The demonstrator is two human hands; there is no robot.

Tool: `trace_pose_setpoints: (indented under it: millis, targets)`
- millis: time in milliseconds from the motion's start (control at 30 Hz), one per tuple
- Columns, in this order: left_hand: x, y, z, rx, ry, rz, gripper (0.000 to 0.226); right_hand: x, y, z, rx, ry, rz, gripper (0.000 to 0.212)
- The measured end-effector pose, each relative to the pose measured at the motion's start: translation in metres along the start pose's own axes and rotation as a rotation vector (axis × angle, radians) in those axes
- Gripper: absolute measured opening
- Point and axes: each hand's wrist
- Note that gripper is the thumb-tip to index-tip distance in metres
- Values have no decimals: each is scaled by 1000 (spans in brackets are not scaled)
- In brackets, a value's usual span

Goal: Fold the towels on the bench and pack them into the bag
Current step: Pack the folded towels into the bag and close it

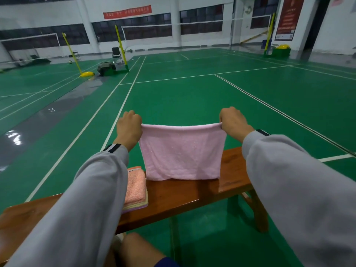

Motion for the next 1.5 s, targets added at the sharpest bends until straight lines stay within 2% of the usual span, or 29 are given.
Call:
trace_pose_setpoints:
  millis: [233,600,733,867,933,1033,1133,1200,1300,1400,1500]
  targets:
    - [4,2,0,-18,9,7,14,2,-9,-11,-23,-66,-91,15]
    - [18,10,-17,-20,-8,33,9,13,-12,-24,-12,-52,-66,17]
    - [18,7,-16,14,80,63,7,16,-20,-26,-20,-73,-78,22]
    - [19,-10,-24,62,307,264,12,8,-38,-27,-91,-307,-268,26]
    - [22,-25,-29,96,531,408,19,1,-46,-21,-153,-422,-357,28]
    - [17,-45,-26,-19,986,658,17,-6,-60,-12,-242,-623,-499,25]
    - [0,-51,-13,-115,1345,730,7,-14,-74,-14,-298,-906,-640,16]
    - [-7,-45,-13,-125,1399,712,6,-13,-69,-14,-334,-1026,-669,6]
    - [-7,-21,-32,-52,1414,710,15,-9,-42,-21,-329,-1299,-729,1]
    - [-12,16,-53,-27,1344,743,22,-16,-12,-52,-281,-1520,-838,5]
    - [-23,56,-74,-10,1355,858,26,-20,24,-94,-224,-1564,-991,19]
Point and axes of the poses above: each hand's wrist, its own y-axis away from the middle knuckle, its own z-axis out of the back of the hand, x = y × z, and after that the axes turned 7 degrees about -x, right-handed
